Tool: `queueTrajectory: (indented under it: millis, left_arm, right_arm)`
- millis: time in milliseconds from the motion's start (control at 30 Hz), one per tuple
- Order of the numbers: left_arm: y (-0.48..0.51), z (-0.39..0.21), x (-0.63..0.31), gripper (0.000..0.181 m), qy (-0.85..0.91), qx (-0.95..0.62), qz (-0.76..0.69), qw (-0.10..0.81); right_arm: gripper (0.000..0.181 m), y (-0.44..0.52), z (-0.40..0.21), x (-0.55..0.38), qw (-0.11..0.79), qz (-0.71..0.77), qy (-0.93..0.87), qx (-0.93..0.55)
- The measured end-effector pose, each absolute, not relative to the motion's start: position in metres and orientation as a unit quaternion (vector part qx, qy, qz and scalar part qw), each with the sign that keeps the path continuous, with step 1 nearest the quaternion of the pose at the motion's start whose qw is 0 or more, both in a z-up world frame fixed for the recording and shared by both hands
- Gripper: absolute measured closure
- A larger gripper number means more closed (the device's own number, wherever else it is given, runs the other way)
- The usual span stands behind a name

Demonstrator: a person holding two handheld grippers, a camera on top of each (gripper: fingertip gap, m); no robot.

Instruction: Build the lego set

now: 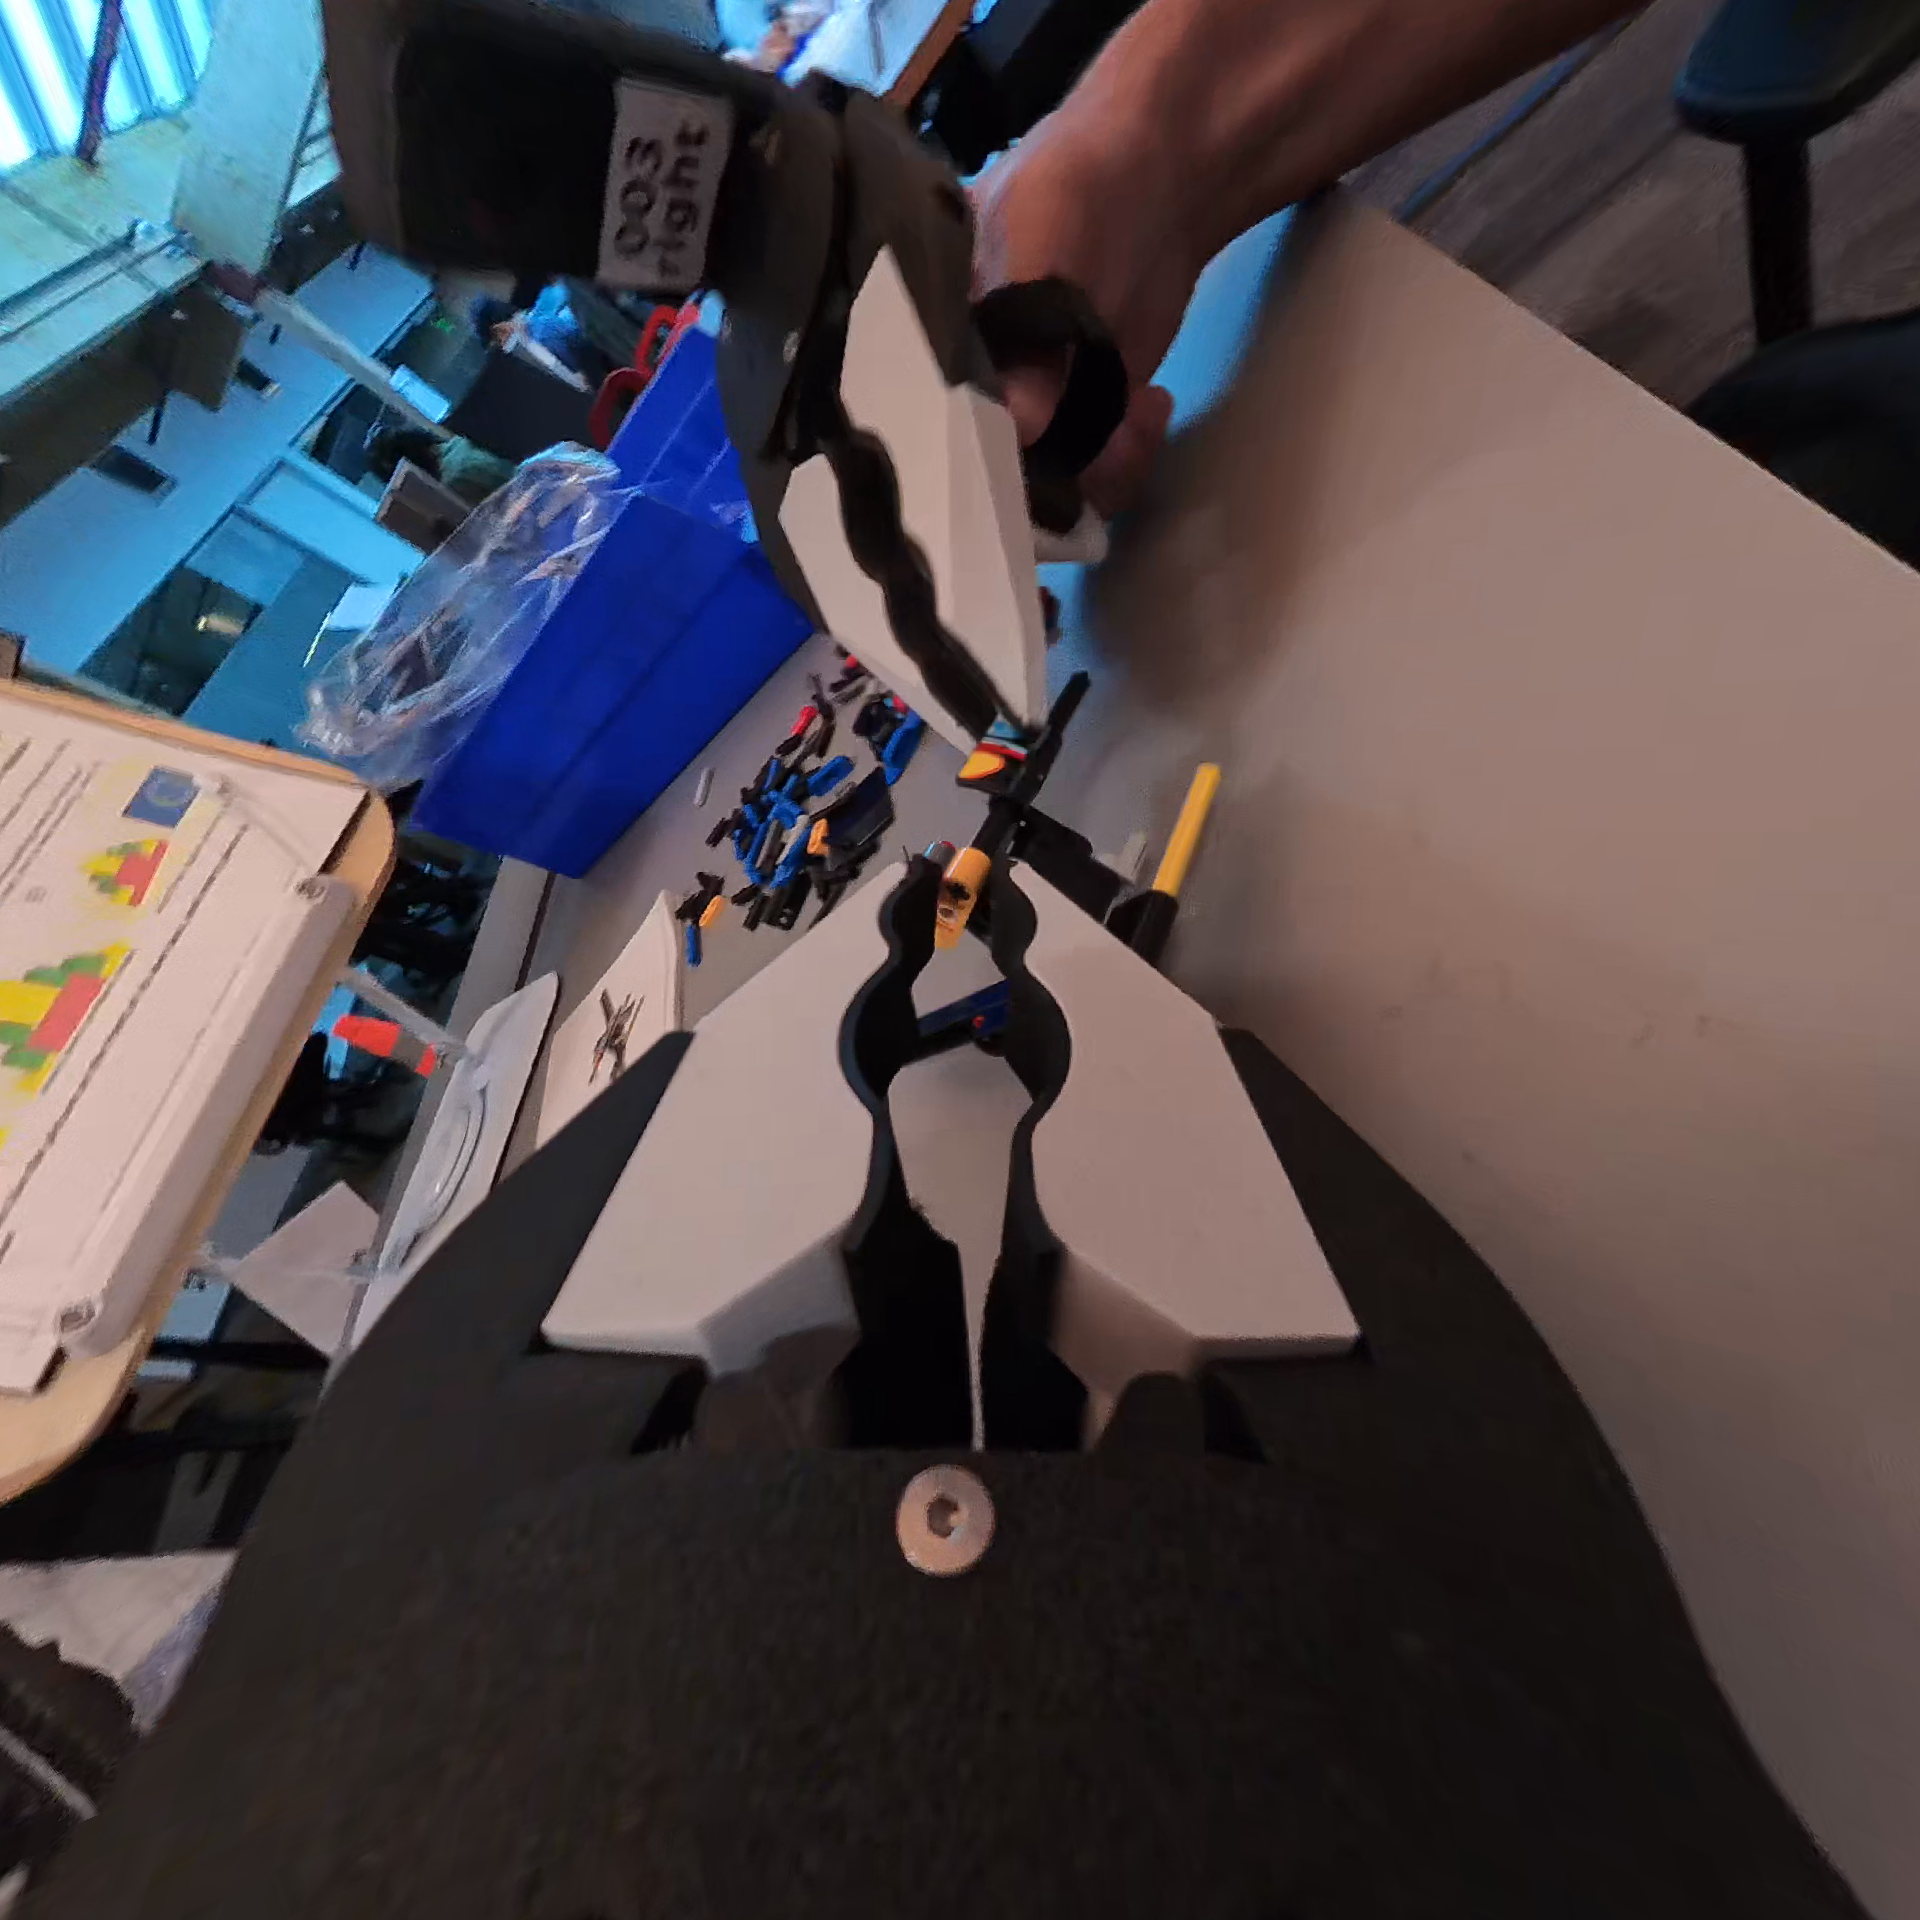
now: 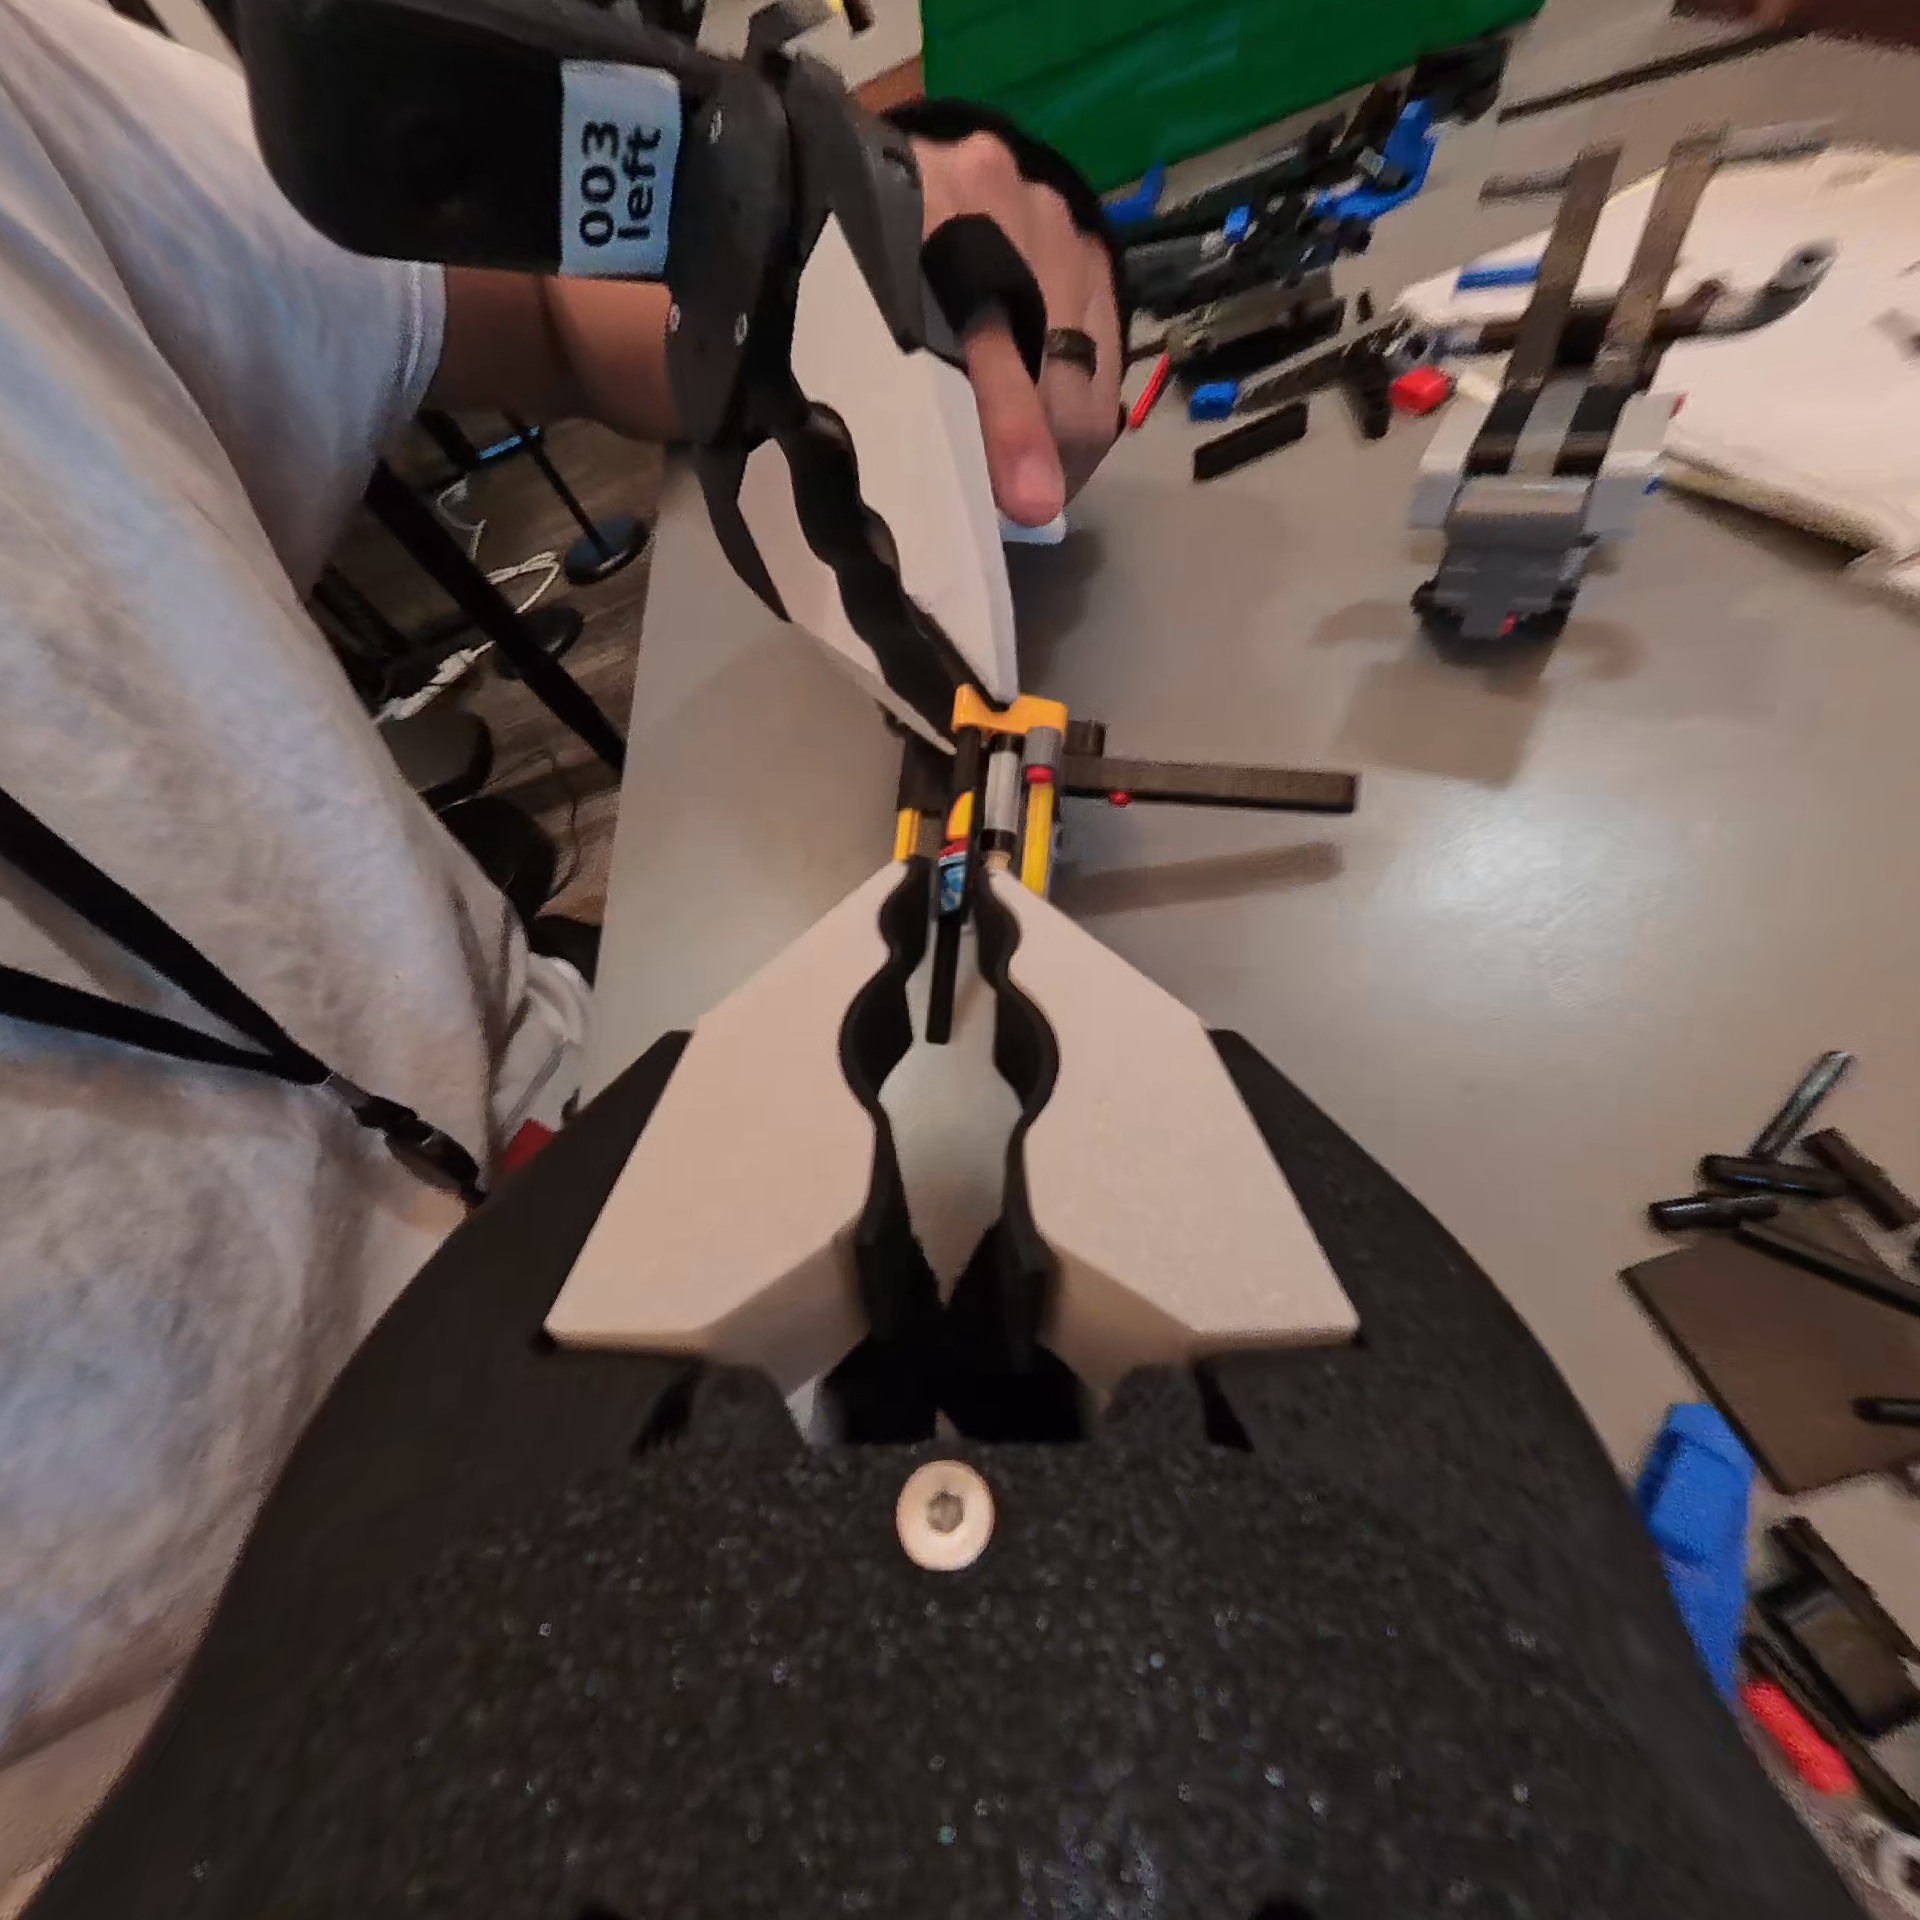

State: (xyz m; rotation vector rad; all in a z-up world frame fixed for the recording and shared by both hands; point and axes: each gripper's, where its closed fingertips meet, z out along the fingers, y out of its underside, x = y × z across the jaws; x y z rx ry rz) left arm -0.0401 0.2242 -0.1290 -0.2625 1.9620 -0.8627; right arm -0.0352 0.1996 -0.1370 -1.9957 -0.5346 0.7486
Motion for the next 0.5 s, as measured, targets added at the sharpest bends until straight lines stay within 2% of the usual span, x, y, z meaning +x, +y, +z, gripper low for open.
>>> queueTrajectory:
  millis: [67, 133, 200, 300, 500]
  left_arm:
    - [0.228, -0.126, -0.039, 0.173, 0.798, -0.146, -0.363, 0.458]
    - [0.231, -0.122, -0.037, 0.173, 0.79, -0.195, -0.389, 0.432]
    - [0.229, -0.119, -0.038, 0.173, 0.781, -0.233, -0.423, 0.396]
    - [0.222, -0.113, -0.042, 0.173, 0.768, -0.263, -0.469, 0.347]
    - [0.211, -0.109, -0.049, 0.174, 0.766, -0.269, -0.492, 0.314]
  right_arm:
    - [0.155, 0.203, -0.123, -0.031, 0.488, 0.247, -0.227, -0.806]
    - [0.15, 0.205, -0.107, -0.027, 0.521, 0.137, -0.25, -0.805]
    - [0.151, 0.207, -0.095, -0.032, 0.541, 0.031, -0.276, -0.794]
    - [0.162, 0.214, -0.096, -0.034, 0.541, -0.119, -0.312, -0.772]
    - [0.165, 0.214, -0.107, -0.048, 0.505, -0.087, -0.335, -0.791]
